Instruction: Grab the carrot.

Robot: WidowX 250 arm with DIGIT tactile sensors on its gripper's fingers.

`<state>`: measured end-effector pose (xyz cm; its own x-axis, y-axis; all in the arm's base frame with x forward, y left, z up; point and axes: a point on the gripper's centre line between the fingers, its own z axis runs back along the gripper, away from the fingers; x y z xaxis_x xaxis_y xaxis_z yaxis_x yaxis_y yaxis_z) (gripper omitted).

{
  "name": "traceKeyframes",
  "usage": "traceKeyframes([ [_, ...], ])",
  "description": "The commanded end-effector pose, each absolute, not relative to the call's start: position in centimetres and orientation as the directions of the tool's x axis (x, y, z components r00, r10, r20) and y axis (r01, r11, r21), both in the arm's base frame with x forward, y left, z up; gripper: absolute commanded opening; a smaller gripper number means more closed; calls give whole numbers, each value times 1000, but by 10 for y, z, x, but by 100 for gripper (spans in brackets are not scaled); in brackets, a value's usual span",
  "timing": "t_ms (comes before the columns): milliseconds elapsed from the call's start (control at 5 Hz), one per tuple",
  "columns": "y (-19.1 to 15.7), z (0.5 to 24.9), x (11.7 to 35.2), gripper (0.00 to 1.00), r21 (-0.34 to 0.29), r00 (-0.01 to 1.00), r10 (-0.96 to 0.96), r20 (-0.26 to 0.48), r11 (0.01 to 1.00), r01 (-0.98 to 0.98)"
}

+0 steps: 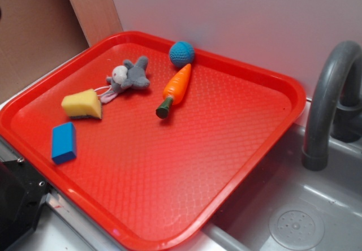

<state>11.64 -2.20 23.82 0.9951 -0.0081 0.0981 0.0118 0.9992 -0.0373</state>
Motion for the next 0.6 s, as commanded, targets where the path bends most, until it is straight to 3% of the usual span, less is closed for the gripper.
traceKeyframes([
  [0,-22,238,116,100,-37,995,-8,98,999,12],
  [400,-20,239,114,100,-36,993,32,113,999,-28],
])
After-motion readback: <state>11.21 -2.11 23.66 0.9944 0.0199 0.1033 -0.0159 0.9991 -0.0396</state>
